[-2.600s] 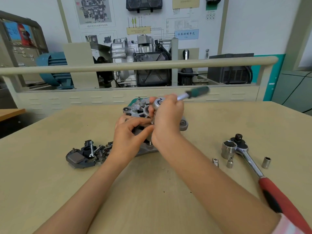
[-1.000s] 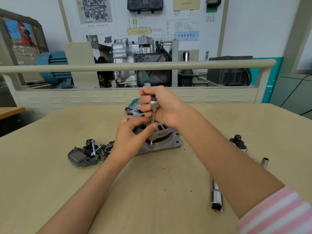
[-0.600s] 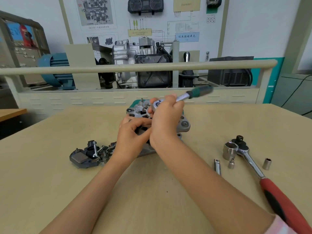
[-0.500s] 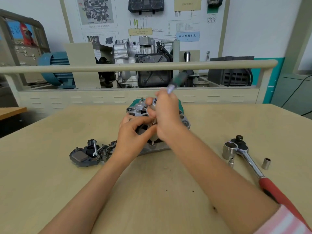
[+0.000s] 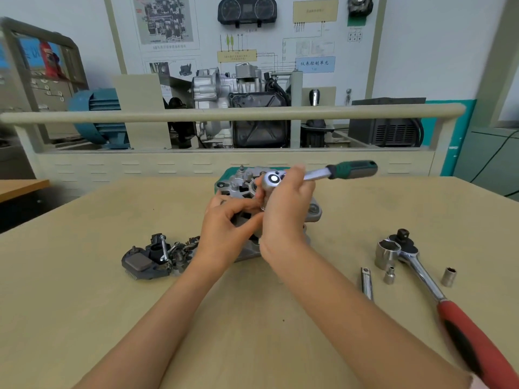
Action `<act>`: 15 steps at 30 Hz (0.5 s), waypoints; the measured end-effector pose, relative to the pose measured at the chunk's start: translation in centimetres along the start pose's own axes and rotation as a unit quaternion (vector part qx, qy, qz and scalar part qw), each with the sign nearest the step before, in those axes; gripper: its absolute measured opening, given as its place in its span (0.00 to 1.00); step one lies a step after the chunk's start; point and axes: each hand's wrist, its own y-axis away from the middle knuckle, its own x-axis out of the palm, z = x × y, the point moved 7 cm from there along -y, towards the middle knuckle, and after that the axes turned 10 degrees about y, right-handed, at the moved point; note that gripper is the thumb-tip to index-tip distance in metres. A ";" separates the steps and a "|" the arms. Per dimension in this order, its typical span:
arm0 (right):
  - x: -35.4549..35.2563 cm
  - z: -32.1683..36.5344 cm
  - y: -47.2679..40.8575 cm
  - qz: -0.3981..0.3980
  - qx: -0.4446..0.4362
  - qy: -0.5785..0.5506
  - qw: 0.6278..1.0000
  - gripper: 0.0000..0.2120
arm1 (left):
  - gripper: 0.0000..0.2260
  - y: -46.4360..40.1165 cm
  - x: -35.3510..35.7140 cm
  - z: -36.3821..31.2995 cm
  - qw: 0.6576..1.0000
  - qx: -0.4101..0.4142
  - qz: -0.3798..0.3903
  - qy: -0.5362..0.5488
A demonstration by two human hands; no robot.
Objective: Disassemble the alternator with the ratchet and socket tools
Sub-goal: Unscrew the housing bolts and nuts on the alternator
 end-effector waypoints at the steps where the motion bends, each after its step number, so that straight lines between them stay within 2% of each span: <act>1: 0.1 0.0 -0.2 0.019 0.010 0.002 1.000 0.13 | 0.12 0.0 0.0 -0.1 1.000 0.001 0.002 -0.003; 6: 0.6 0.7 -1.6 0.083 0.068 -0.013 0.994 0.09 | 0.11 0.1 0.0 -0.3 0.996 0.032 0.029 -0.073; 9: 0.6 1.2 -2.2 0.107 0.084 -0.060 0.989 0.12 | 0.09 0.1 0.0 -0.4 0.993 0.049 0.030 -0.104; 12: -0.1 2.4 -2.8 0.121 0.066 -0.120 0.983 0.14 | 0.07 0.1 0.0 -0.3 0.992 0.046 0.031 -0.114; 15: -1.4 3.2 -3.8 0.100 0.019 -0.112 0.989 0.10 | 0.05 0.2 0.1 -0.2 0.993 0.038 0.030 -0.106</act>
